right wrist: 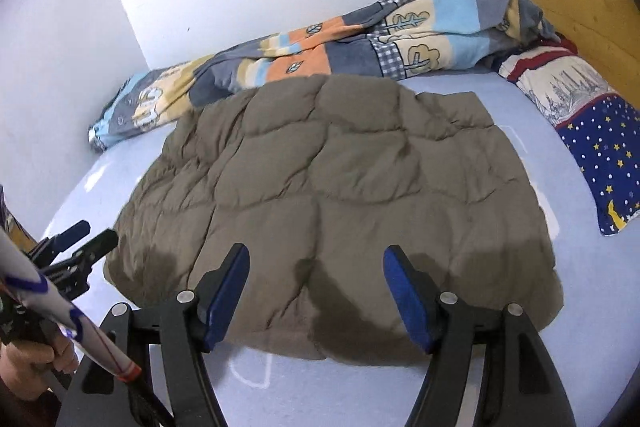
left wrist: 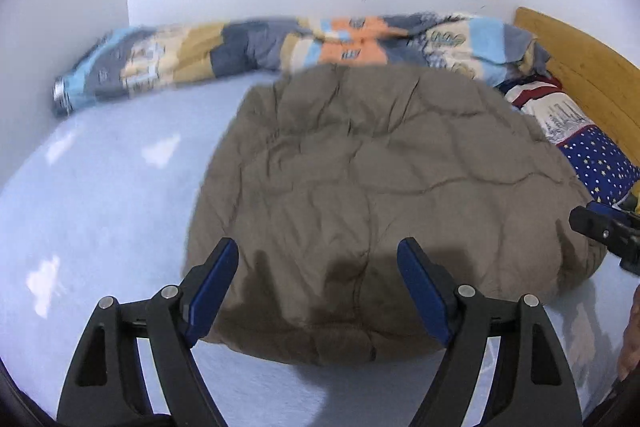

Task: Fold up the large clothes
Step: 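Press and smooth the folded olive jacket with both open tools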

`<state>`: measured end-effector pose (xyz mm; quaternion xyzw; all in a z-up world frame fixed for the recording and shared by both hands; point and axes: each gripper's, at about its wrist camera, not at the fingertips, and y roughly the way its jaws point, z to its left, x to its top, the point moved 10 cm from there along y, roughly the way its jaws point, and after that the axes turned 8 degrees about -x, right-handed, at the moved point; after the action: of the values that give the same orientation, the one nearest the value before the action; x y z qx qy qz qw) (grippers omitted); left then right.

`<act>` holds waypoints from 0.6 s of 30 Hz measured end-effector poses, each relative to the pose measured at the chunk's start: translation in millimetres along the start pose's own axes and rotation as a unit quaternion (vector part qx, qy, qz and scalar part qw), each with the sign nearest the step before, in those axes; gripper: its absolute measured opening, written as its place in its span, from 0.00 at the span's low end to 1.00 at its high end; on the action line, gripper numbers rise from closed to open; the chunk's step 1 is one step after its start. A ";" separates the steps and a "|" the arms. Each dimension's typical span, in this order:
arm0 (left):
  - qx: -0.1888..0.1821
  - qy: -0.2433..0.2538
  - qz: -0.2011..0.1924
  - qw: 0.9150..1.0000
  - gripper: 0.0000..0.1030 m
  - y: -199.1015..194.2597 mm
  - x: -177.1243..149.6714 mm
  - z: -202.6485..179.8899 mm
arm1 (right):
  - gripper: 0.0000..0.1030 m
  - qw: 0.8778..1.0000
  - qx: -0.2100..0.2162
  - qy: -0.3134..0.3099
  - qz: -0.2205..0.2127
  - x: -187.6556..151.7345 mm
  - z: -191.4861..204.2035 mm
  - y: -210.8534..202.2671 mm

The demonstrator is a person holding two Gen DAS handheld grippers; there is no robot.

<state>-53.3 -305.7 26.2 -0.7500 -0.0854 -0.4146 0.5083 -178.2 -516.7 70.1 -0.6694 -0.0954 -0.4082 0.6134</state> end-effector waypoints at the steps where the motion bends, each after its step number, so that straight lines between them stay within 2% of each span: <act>1: 0.003 -0.009 0.007 1.000 0.79 6.0 -1.8 3.4 | 0.72 1.000 -0.005 -0.007 -0.002 0.7 2.2 3.6; 4: 0.026 -0.022 0.039 0.999 0.79 22.2 -13.1 14.2 | 0.72 1.000 -0.011 -0.025 0.010 -3.5 8.4 24.4; 6: 0.030 -0.032 0.063 0.997 0.79 34.4 -22.9 18.2 | 0.72 0.999 -0.015 -0.032 0.037 -10.8 9.8 43.8; 9: 0.049 -0.019 0.065 0.997 0.79 38.4 -25.0 13.7 | 0.73 0.995 -0.015 -0.042 0.092 -27.9 10.9 72.7; 13: 0.074 0.007 0.034 0.997 0.79 27.0 -17.0 4.8 | 0.74 0.994 -0.026 -0.044 0.099 -29.2 11.3 84.1; 18: 0.061 0.045 -0.024 0.997 0.79 6.6 3.2 -20.0 | 0.74 0.995 -0.008 -0.032 0.093 -20.4 11.0 65.0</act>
<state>-58.4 -326.4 26.7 -0.6957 -0.1057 -0.4540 0.5466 -145.9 -514.1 9.2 -0.6929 -0.0489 -0.3289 0.6398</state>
